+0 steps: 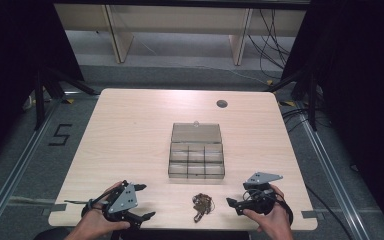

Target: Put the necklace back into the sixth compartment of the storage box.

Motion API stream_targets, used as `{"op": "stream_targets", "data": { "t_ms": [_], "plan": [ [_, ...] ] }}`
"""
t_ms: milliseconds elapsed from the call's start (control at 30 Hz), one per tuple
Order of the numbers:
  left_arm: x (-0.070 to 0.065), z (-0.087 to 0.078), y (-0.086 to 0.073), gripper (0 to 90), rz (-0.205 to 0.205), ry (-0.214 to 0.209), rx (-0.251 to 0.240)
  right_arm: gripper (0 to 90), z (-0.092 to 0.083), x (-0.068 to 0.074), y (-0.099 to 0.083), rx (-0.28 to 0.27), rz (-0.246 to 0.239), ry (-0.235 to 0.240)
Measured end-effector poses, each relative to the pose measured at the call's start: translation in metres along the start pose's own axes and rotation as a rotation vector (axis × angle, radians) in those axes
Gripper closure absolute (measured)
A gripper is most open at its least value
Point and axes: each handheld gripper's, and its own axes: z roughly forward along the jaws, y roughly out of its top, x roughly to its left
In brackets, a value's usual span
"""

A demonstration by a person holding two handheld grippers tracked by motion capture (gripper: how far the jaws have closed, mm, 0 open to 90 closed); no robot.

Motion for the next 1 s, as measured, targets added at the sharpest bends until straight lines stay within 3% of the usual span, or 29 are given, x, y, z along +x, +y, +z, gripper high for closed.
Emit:
{"op": "stream_targets", "data": {
  "t_ms": [33, 67, 100, 200, 233, 333, 367, 467, 500, 567, 600, 700, 733, 800, 833, 933, 1000],
  "plan": [
    [0.0, 0.0, 0.0, 15.7, -0.001, 0.0, 0.0, 16.7, 0.003, 0.003, -0.001, -0.038, 0.018, 0.004],
    [0.0, 0.0, 0.0, 15.7, -0.002, -0.003, 0.005, 16.5, -0.001, 0.005, 0.004, 0.021, 0.015, 0.019],
    [0.0, 0.0, 0.0, 15.7, -0.002, -0.003, 0.005, 16.4, 0.002, 0.006, 0.003, -0.004, 0.003, 0.014],
    [0.0, 0.0, 0.0, 15.7, -0.002, -0.002, 0.005, 16.4, 0.003, 0.01, 0.006, 0.004, 0.009, 0.03],
    [0.0, 0.0, 0.0, 15.7, -0.004, 0.0, -0.001, 16.4, 0.003, 0.012, 0.01, 0.027, -0.033, 0.041],
    [0.0, 0.0, 0.0, 15.7, -0.001, -0.003, 0.006, 16.4, 0.005, 0.017, 0.013, 0.034, -0.024, 0.049],
    [0.0, 0.0, 0.0, 15.7, -0.001, -0.003, 0.006, 16.4, 0.006, 0.021, 0.018, 0.067, -0.034, 0.064],
    [0.0, 0.001, 0.0, 15.6, -0.005, -0.001, -0.001, 16.3, 0.011, 0.026, 0.024, 0.082, -0.076, 0.069],
    [0.0, 0.001, 0.0, 15.7, -0.005, -0.001, -0.002, 16.4, 0.014, 0.029, 0.026, 0.09, -0.049, 0.06],
    [0.0, 0.001, 0.0, 15.7, -0.012, -0.005, -0.007, 16.4, 0.014, 0.032, 0.029, 0.113, -0.066, 0.076],
    [-0.001, 0.001, 0.0, 15.7, -0.015, -0.003, -0.009, 16.6, 0.02, 0.036, 0.033, 0.115, -0.111, 0.098],
    [-0.001, 0.002, 0.0, 15.7, -0.016, -0.006, -0.009, 17.0, 0.026, 0.043, 0.038, 0.152, -0.12, 0.113],
    [0.001, 0.0, 0.0, 15.7, 0.006, -0.006, 0.012, 17.0, 0.026, 0.043, 0.038, 0.152, -0.12, 0.113],
    [-0.001, 0.002, 0.0, 15.6, -0.017, -0.006, -0.01, 17.5, 0.034, 0.05, 0.042, 0.179, -0.142, 0.109],
    [-0.001, 0.002, 0.0, 15.7, -0.017, -0.008, -0.015, 17.7, 0.037, 0.049, 0.044, 0.169, -0.184, 0.124],
    [0.001, 0.0, 0.0, 15.6, 0.014, -0.002, 0.014, 18.2, 0.042, 0.054, 0.048, 0.187, -0.207, 0.13],
    [0.0, 0.0, 0.0, 15.7, -0.004, -0.006, 0.001, 19.6, 0.047, 0.059, 0.052, 0.227, -0.213, 0.136]
  ]
}}
